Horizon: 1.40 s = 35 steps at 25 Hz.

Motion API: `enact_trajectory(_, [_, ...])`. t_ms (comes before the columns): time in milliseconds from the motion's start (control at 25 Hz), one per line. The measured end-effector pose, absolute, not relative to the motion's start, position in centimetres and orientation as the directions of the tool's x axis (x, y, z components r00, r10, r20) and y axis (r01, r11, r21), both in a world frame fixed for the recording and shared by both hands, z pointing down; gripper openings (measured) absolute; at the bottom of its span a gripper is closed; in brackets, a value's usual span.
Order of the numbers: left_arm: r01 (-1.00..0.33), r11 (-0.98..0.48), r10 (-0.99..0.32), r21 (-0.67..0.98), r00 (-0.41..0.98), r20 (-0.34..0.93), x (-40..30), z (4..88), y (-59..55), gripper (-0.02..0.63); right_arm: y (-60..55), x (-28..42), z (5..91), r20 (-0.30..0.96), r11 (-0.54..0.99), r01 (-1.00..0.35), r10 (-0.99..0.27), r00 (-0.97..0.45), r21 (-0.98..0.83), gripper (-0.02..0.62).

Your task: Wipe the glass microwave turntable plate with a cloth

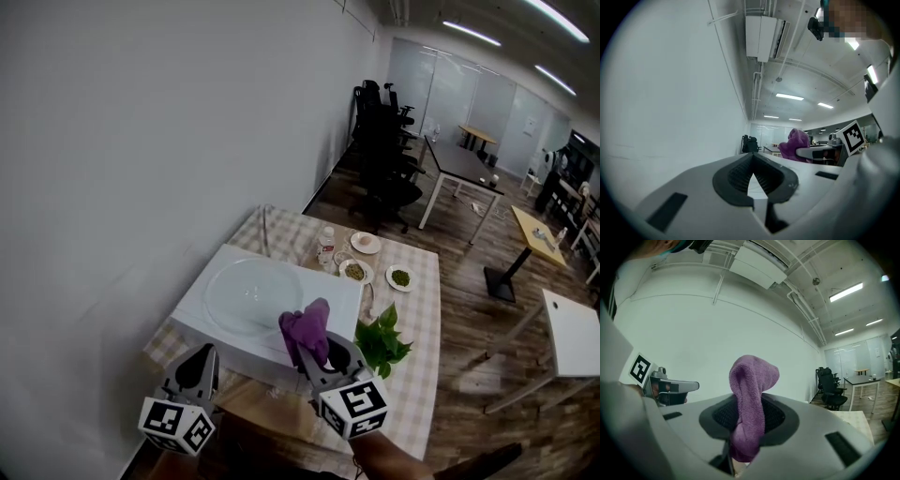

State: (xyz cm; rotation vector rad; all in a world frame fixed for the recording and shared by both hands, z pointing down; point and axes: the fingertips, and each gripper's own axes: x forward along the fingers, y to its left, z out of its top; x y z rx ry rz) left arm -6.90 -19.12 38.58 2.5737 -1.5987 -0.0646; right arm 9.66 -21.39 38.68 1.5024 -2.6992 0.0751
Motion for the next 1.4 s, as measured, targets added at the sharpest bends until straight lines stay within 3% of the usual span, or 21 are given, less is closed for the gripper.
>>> enact_trajectory(1080, [-0.744,-0.664,-0.737,0.078,0.668,0.105,-12.9,41.9,-29.6,0.009,-28.2,6.9,39.1,0.135,0.186,-0.982,-0.975,-0.179,0.042,0.112])
enact_trajectory(1400, [-0.711,-0.693,-0.699,0.119,0.703,0.127,-12.5,44.3,-31.2,0.009,-30.0,7.0,40.3,0.183,0.151,-0.985,-0.974,-0.134,0.081,0.112])
